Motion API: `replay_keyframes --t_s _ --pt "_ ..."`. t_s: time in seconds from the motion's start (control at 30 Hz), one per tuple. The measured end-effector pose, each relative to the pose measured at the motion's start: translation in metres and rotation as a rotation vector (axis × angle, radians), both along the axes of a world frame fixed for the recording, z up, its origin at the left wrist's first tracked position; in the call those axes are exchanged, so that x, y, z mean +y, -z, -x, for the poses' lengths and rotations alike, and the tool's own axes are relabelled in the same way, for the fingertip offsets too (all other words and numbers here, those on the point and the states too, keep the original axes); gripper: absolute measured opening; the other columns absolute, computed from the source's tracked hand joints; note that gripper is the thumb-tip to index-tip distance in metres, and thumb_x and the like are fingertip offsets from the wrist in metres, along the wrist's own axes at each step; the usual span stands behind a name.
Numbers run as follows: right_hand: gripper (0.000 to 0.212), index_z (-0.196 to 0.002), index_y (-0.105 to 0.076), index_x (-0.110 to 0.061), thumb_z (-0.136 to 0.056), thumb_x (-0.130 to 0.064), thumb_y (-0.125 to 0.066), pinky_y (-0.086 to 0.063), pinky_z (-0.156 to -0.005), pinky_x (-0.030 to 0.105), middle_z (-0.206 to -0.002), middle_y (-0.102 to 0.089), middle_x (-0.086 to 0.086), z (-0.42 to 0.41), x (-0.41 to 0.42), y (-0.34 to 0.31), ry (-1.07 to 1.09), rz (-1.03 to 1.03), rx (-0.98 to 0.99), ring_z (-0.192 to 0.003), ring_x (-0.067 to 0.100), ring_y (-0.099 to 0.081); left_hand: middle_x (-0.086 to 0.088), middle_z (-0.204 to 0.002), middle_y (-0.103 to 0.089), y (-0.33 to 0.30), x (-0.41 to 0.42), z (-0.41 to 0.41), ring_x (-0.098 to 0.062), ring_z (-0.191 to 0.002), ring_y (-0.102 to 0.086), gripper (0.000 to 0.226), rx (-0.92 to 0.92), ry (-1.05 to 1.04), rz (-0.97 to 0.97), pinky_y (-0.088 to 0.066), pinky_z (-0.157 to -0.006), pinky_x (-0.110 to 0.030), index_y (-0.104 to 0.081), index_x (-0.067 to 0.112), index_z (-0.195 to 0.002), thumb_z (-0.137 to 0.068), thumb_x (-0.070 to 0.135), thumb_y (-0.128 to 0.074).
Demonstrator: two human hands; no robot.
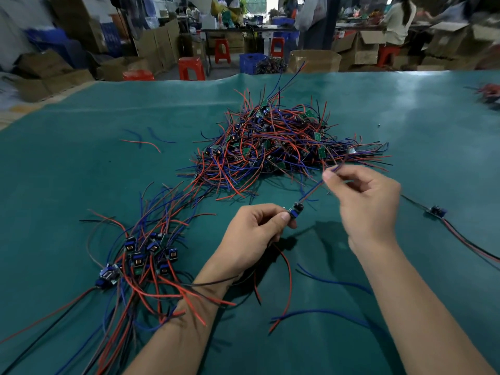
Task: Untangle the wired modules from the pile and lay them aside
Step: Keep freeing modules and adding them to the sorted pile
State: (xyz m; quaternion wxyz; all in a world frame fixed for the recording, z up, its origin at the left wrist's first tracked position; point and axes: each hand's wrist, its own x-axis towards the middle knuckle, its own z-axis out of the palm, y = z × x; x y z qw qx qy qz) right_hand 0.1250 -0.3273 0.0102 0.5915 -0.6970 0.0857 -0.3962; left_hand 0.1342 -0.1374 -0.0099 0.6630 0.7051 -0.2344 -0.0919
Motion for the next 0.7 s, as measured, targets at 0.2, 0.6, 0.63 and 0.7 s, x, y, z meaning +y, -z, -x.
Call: replay_keyframes --t_s 0.2,0.6,0.63,0.7 --pt "0.004 -0.08 -0.073 -0.031 -0.084 -0.032 -0.074 -0.052 -0.068 0.039 -0.079 -0.072 -0.006 0.003 -0.026 -0.004 0.339 -0.098 -0.059 -0.067 0.01 -0.06 0.01 -0.053 -0.049 0.0 -0.001 -0.001 -0.007 -0.05 -0.038 0.025 -0.033 -0.016 -0.061 -0.03 -0.05 -0.019 -0.072 0.021 -0.081 -0.101 0.018 -0.057" --pt "0.017 -0.09 -0.078 -0.026 -0.082 -0.04 -0.073 -0.04 -0.052 0.012 -0.076 -0.074 -0.002 0.014 0.04 0.003 -0.511 0.123 0.347 -0.063 0.003 -0.059 0.004 -0.062 -0.061 -0.005 -0.002 0.002 -0.006 -0.049 -0.051 0.029 0.057 -0.085 0.022 -0.041 -0.045 -0.016 -0.064 0.017 -0.081 -0.105 0.011 -0.049" --pt "0.017 -0.091 -0.079 -0.026 -0.08 -0.038 -0.074 -0.042 -0.056 0.013 -0.078 -0.075 -0.005 0.015 0.041 0.003 -0.503 0.118 0.321 -0.065 0.002 -0.061 0.003 -0.061 -0.061 -0.006 -0.001 0.003 -0.006 -0.049 -0.051 0.029 0.058 -0.078 0.012 -0.042 -0.045 -0.017 -0.063 0.017 -0.079 -0.104 0.01 -0.049" --pt "0.016 -0.089 -0.078 -0.026 -0.077 -0.036 -0.076 -0.047 -0.064 0.02 -0.082 -0.076 -0.008 0.016 0.037 0.002 -0.43 0.187 0.274 -0.07 0.005 -0.065 -0.001 -0.061 -0.062 -0.007 -0.001 0.003 -0.007 -0.047 -0.052 0.028 0.079 -0.058 0.005 -0.041 -0.045 -0.015 -0.064 0.018 -0.081 -0.104 0.009 -0.05"
